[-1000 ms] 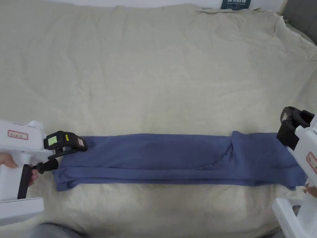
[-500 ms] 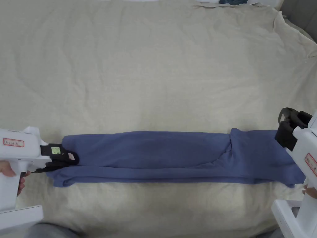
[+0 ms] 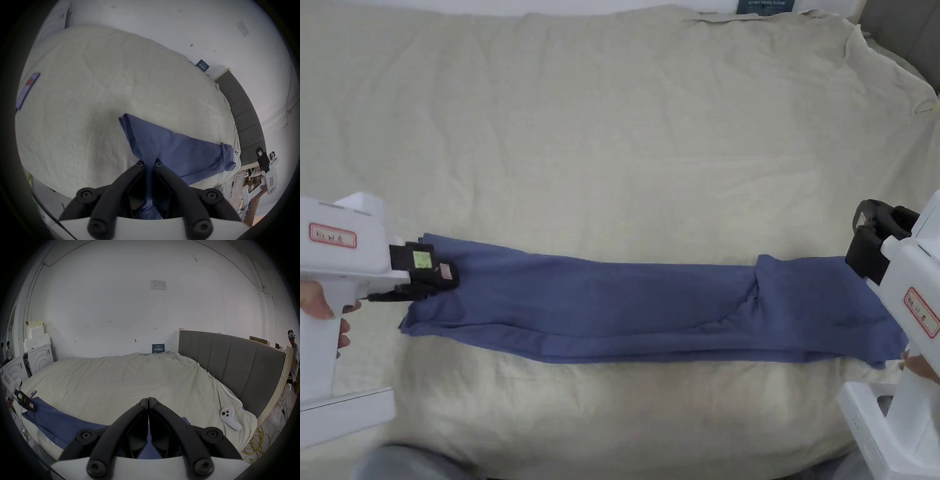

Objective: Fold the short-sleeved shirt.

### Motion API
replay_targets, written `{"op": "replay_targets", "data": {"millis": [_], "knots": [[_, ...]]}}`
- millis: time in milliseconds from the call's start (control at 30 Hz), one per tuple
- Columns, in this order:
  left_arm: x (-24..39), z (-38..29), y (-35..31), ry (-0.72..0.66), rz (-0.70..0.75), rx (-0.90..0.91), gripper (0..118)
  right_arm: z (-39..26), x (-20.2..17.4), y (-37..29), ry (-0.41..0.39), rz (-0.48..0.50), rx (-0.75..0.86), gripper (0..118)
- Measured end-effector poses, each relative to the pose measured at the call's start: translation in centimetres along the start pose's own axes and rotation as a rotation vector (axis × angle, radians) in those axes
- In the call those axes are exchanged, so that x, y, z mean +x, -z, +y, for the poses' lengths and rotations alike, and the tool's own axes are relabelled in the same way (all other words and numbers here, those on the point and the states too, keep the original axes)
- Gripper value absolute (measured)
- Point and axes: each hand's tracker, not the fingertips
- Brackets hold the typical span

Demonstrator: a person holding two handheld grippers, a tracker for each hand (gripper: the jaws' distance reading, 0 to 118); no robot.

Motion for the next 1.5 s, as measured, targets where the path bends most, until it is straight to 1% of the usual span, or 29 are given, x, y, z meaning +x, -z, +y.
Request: {"op": "replay_targets", "data": {"millis": [33, 67, 100, 267, 400, 533, 633, 833, 867, 900, 933, 1033, 1067, 1100, 1133, 1233, 1267, 1300, 1333, 1400, 1433, 1467, 1500], "knots": [[1.1, 0.0, -0.6, 0.004, -0.027, 0.009, 1, 0.1, 0.2, -0.1, 0.001, 0.002, 0.005, 0], [0.0, 1.2, -0.1, 0.018, -0.066, 0.019, 1, 0.1, 0.4, -0.3, 0.004, 0.001, 0.01, 0], [0.9, 1.2, -0.4, 0.041, -0.09, 0.02, 1, 0.2, 0.6, -0.4, 0.006, 0.003, 0.014, 0], [8.0, 0.4, 0.8, 0.159, -0.143, -0.001, 1, 0.2, 1.9, -1.3, 0.022, 0.0, 0.036, 0], [13.7, -0.7, 4.3, 0.244, -0.179, -0.057, 1, 0.3, 3.0, -2.1, 0.039, -0.018, 0.052, 0], [17.6, -0.6, 10.6, 0.3, -0.2, -0.141, 1, 0.2, 4.5, -2.9, 0.058, -0.048, 0.06, 0], [21.1, -2.6, 14.2, 0.325, -0.164, -0.183, 1, 0.1, 5.5, -3.5, 0.065, -0.075, 0.061, 0], [23.8, -4.7, 20.0, 0.288, -0.048, -0.21, 2, -0.4, 6.9, -4.1, 0.078, -0.116, 0.048, 0], [24.1, -5.2, 20.4, 0.281, -0.04, -0.205, 5, -0.5, 7.0, -4.1, 0.078, -0.118, 0.044, 0], [24.4, -5.4, 20.8, 0.281, -0.045, -0.205, 13, -0.5, 7.1, -4.2, 0.077, -0.119, 0.042, 0], [24.5, -5.4, 21.0, 0.274, -0.045, -0.206, 23, -0.6, 7.1, -4.1, 0.074, -0.12, 0.038, 0], [24.5, -5.3, 20.5, 0.226, -0.123, -0.208, 99, -0.6, 7.1, -4.0, 0.068, -0.118, 0.033, 0], [24.4, -5.1, 20.0, 0.222, -0.16, -0.205, 118, -0.6, 7.0, -3.9, 0.067, -0.117, 0.032, 0], [24.0, -4.5, 18.9, 0.228, -0.184, -0.168, 118, -0.6, 7.0, -3.9, 0.065, -0.114, 0.032, 0], [23.8, -4.0, 18.2, 0.192, -0.261, -0.16, 118, -0.6, 6.9, -3.8, 0.065, -0.112, 0.033, 0], [22.7, -3.4, 15.3, 0.154, -0.243, -0.078, 118, -0.3, 6.6, -3.7, 0.069, -0.101, 0.039, 0], [21.9, -2.9, 14.5, 0.149, -0.246, -0.032, 117, -0.3, 6.4, -3.6, 0.071, -0.097, 0.041, 0], [21.1, -2.6, 13.8, 0.148, -0.235, -0.002, 111, -0.2, 6.3, -3.6, 0.07, -0.091, 0.042, 0], [20.5, -2.7, 13.0, 0.144, -0.206, 0.048, 99, -0.2, 6.1, -3.6, 0.066, -0.086, 0.043, 0], [19.3, -3.6, 11.6, 0.157, -0.124, 0.178, 44, -0.2, 5.8, -3.5, 0.061, -0.078, 0.044, 0], [18.9, -4.2, 11.5, 0.185, -0.072, 0.224, 20, -0.2, 5.7, -3.4, 0.061, -0.072, 0.042, 0], [18.6, -4.9, 11.6, 0.217, -0.005, 0.26, 3, -0.2, 5.5, -3.4, 0.061, -0.069, 0.041, 0], [18.3, -5.5, 11.8, 0.229, 0.032, 0.275, 1, -0.2, 5.4, -3.4, 0.06, -0.064, 0.041, 0]]}}
